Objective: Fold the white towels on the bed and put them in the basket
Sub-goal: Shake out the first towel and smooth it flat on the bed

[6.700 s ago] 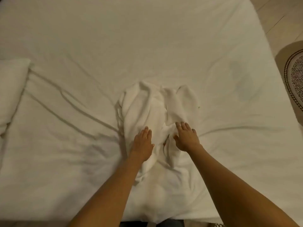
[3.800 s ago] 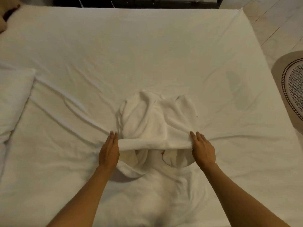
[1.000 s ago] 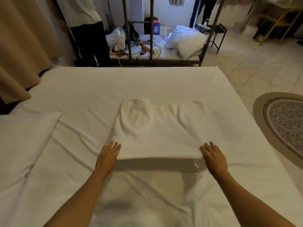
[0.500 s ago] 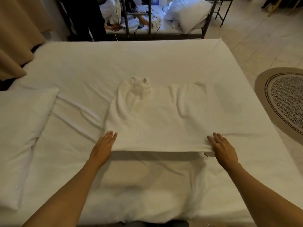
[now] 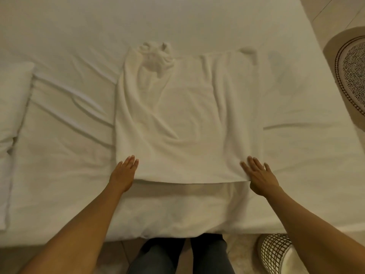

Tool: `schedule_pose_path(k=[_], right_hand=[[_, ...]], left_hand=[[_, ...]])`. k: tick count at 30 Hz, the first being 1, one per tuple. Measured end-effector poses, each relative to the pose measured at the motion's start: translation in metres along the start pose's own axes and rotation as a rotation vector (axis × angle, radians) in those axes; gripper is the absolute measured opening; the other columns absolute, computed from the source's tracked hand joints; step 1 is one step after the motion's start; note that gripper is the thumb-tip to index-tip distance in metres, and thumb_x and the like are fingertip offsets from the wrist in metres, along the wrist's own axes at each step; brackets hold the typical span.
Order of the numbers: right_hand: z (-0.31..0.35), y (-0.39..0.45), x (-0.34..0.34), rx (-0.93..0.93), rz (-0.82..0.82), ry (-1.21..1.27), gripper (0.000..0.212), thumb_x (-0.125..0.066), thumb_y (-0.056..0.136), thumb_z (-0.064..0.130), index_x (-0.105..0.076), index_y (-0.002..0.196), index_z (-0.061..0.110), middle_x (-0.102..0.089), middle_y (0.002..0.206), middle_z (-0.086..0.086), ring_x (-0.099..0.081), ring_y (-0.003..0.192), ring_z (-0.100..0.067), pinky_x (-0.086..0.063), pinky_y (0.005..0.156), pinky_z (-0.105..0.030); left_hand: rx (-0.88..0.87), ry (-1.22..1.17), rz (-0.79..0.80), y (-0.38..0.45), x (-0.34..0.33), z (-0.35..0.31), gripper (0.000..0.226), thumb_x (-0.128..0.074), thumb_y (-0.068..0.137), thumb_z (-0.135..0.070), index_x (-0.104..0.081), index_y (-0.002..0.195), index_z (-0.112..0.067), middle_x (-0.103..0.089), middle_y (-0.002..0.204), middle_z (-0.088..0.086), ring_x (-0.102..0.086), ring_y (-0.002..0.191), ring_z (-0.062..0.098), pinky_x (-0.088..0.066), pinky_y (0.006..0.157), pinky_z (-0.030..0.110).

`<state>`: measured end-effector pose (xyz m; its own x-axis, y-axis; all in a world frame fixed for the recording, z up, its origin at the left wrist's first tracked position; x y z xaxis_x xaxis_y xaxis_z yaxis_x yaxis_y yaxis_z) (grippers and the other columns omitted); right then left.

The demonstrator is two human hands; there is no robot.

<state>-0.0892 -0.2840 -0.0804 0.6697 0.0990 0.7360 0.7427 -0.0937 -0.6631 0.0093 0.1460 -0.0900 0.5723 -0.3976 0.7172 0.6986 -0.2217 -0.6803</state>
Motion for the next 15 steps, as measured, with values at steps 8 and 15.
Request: schedule_pose_path(k=[8, 15], right_hand=[[0.007, 0.019, -0.023, -0.005, 0.178, 0.097, 0.079, -0.040, 0.087, 0.023, 0.008, 0.151, 0.020, 0.015, 0.159, -0.007, 0.013, 0.147, -0.022, 0.000, 0.119, -0.046], [0.042, 0.052, -0.014, 0.018, 0.137, 0.282, 0.066, -0.029, 0.097, 0.043, 0.000, 0.151, 0.018, 0.009, 0.160, -0.007, 0.007, 0.148, -0.022, -0.002, 0.119, -0.045]], left_hand=[[-0.012, -0.121, 0.155, 0.024, -0.010, -0.025, 0.076, -0.040, 0.093, 0.001, 0.008, 0.152, -0.007, 0.012, 0.161, 0.011, 0.006, 0.150, 0.023, -0.008, 0.123, 0.037], [-0.034, -0.217, 0.163, 0.060, 0.005, -0.071, 0.061, -0.029, 0.100, -0.014, 0.000, 0.153, -0.011, 0.007, 0.161, 0.012, 0.001, 0.150, 0.024, -0.010, 0.122, 0.040]])
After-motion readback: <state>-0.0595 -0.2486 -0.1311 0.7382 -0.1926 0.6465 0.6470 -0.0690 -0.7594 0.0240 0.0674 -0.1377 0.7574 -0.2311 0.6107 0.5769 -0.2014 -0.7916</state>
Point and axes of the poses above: each hand's wrist, its own y-axis towards the middle knuckle, its own x-axis out of the back of the hand, z = x × y, the point moved 9 cm from there along y, towards the middle knuckle
